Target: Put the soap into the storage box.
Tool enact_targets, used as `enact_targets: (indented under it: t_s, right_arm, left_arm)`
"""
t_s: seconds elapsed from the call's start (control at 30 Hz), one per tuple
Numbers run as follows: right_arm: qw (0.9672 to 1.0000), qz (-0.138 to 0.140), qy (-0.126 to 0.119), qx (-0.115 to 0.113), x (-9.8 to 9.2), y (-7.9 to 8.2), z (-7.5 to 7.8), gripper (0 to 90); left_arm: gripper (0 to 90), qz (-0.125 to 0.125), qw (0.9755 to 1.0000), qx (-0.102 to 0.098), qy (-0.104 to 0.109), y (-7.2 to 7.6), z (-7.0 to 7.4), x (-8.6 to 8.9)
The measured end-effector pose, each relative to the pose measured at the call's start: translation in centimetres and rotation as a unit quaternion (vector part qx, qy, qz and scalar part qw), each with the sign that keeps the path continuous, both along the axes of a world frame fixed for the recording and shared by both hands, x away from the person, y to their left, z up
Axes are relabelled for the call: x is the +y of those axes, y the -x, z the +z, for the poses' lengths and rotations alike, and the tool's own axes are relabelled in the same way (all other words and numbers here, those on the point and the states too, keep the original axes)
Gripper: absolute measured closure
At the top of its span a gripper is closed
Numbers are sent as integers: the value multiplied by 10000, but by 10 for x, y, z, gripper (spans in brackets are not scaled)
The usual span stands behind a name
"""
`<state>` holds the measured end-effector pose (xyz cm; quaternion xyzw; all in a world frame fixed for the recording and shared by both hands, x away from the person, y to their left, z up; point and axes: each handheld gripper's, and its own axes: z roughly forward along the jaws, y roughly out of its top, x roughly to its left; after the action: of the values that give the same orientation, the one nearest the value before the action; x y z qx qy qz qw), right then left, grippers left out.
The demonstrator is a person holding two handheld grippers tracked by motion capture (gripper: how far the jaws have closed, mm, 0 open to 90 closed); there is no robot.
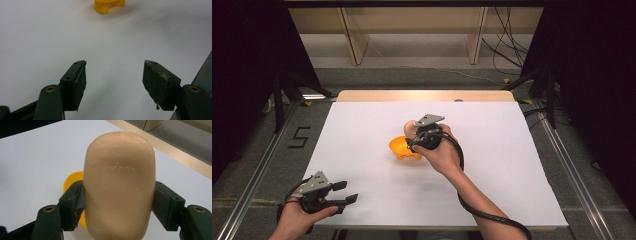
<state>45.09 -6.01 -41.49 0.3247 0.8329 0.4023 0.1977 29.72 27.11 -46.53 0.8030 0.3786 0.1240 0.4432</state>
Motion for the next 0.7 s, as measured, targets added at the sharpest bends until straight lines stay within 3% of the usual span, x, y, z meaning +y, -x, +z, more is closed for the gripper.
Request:
enact_targets:
  t_s: [0.03, 0.07, 0.1, 0.13, 0.27, 0.33, 0.37, 0.43, 0.47, 0.57, 0.7]
  right_arm:
    - [9998, -13, -60, 163, 2, 1, -1, 333]
    - [10000, -8, -16, 49, 2, -1, -2, 333]
    - [9998, -60, -37, 178, 3, 0, -2, 333]
    - [10000, 53, 28, 47, 2, -4, -3, 333]
    - [9996, -43, 41, 293, 6, -4, -7, 333]
    - [9996, -57, 34, 279, 7, -4, -10, 333]
    - [9999, 39, 105, 122, 6, -7, -11, 333]
    - [9994, -27, 69, 339, 8, -5, -12, 333]
    - [9997, 17, 119, 191, 7, -7, -14, 333]
    - [9996, 35, 145, 260, 7, -7, -14, 333]
    - [9996, 79, 185, 191, 8, -9, -16, 333]
  left_arm:
    - [350, 48, 10000, -5, 10, 0, 0, -1]
    - [351, 44, 10000, -5, 12, 0, 0, 0]
    - [351, 44, 10000, -4, 13, 0, 0, 0]
    - [350, 43, 10000, -3, 16, 0, 0, 0]
    - [350, 35, 10000, -12, 21, 0, 0, 0]
    - [350, 36, 10000, -14, 1, 0, 0, 0]
    - [350, 46, 10000, -12, 7, 0, 0, 0]
    - [350, 33, 10000, -14, -32, 0, 0, 1]
    - [350, 35, 10000, -8, -9, 0, 0, 0]
    - [350, 35, 10000, -11, 18, 0, 0, 0]
    - [350, 14, 10000, 24, -21, 0, 0, 1]
